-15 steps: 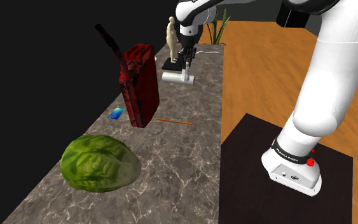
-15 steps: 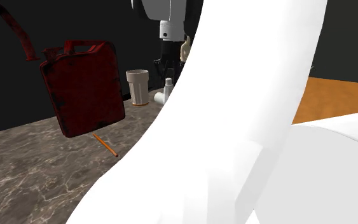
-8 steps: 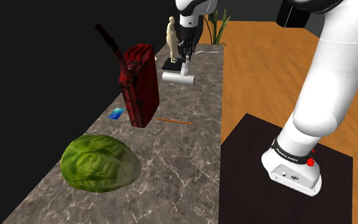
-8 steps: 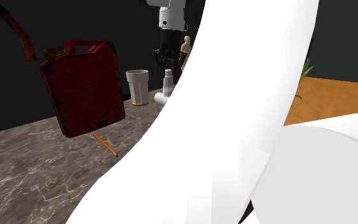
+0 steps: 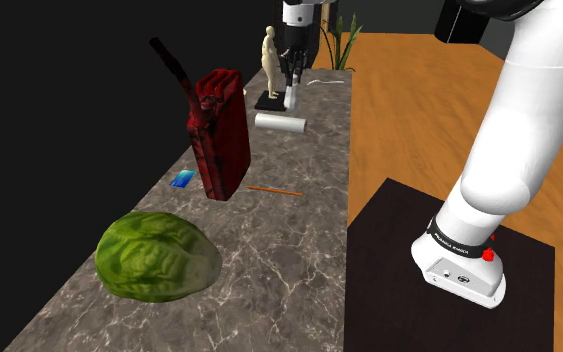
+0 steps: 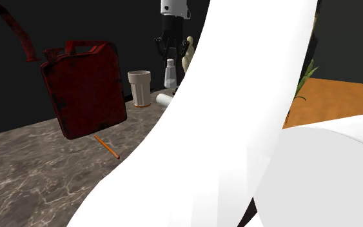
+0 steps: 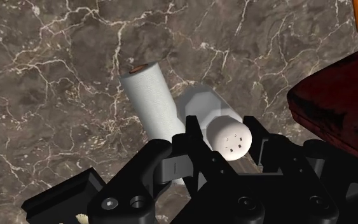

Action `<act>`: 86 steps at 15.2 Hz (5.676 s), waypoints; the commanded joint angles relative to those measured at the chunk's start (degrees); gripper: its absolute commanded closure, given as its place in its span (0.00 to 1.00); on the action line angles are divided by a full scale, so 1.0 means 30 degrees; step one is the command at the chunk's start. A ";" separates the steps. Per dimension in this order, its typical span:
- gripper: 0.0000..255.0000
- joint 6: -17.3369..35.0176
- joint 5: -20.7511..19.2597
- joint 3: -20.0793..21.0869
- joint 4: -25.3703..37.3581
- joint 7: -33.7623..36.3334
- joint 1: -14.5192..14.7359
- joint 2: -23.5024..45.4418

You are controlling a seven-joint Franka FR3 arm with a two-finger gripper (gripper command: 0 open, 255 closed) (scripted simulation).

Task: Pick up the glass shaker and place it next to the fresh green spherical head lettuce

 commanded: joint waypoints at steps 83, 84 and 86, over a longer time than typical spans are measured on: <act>1.00 0.3320 0.1538 1.2436 -0.9224 1.9170 0.7821 -0.7749; 1.00 0.3582 0.1533 1.2470 -0.9429 1.9173 0.7826 -0.7688; 1.00 0.4108 0.1517 1.2540 -0.9827 1.9184 0.7835 -0.7550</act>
